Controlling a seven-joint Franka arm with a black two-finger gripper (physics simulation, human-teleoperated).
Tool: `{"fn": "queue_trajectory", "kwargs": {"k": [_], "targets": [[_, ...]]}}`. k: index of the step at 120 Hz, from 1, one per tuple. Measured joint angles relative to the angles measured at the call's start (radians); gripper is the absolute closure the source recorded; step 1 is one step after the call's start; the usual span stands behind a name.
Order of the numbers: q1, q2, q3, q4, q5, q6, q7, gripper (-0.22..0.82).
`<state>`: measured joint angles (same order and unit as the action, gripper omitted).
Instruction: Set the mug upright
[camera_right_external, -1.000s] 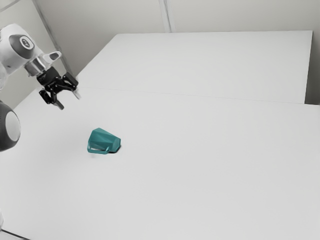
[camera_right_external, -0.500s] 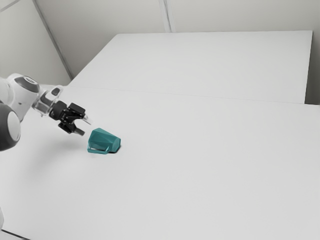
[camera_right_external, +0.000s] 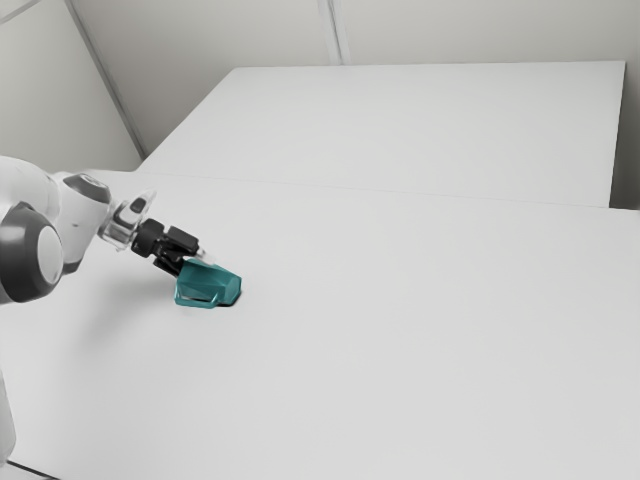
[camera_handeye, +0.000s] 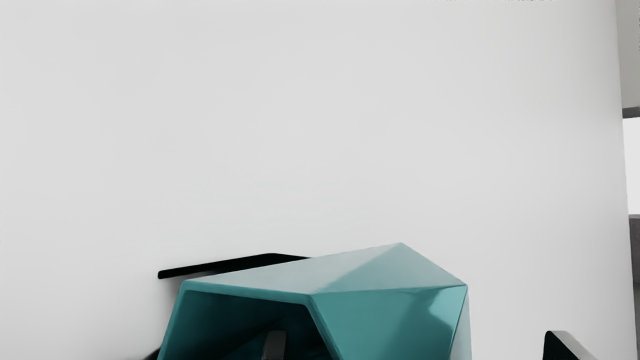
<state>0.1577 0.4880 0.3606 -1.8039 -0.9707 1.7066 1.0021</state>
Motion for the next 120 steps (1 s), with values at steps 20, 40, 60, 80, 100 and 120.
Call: {"fn": "queue_trajectory", "kwargs": {"k": [20,40,60,80,100,120], "targets": [[0.001,-0.008,0.003,-0.002,-0.009,0.009,0.044,0.34],[0.001,-0.008,0.003,-0.004,-0.011,0.014,0.069,0.56],[0.0,-0.011,0.003,-0.01,-0.013,0.023,0.085,0.66],[-0.015,-0.038,0.002,-0.007,-0.016,0.016,0.096,0.72],[-0.041,-0.068,0.005,-0.006,-0.012,-0.004,0.097,0.75],[-0.089,-0.093,0.001,0.046,0.071,-0.008,0.075,0.76]]}}
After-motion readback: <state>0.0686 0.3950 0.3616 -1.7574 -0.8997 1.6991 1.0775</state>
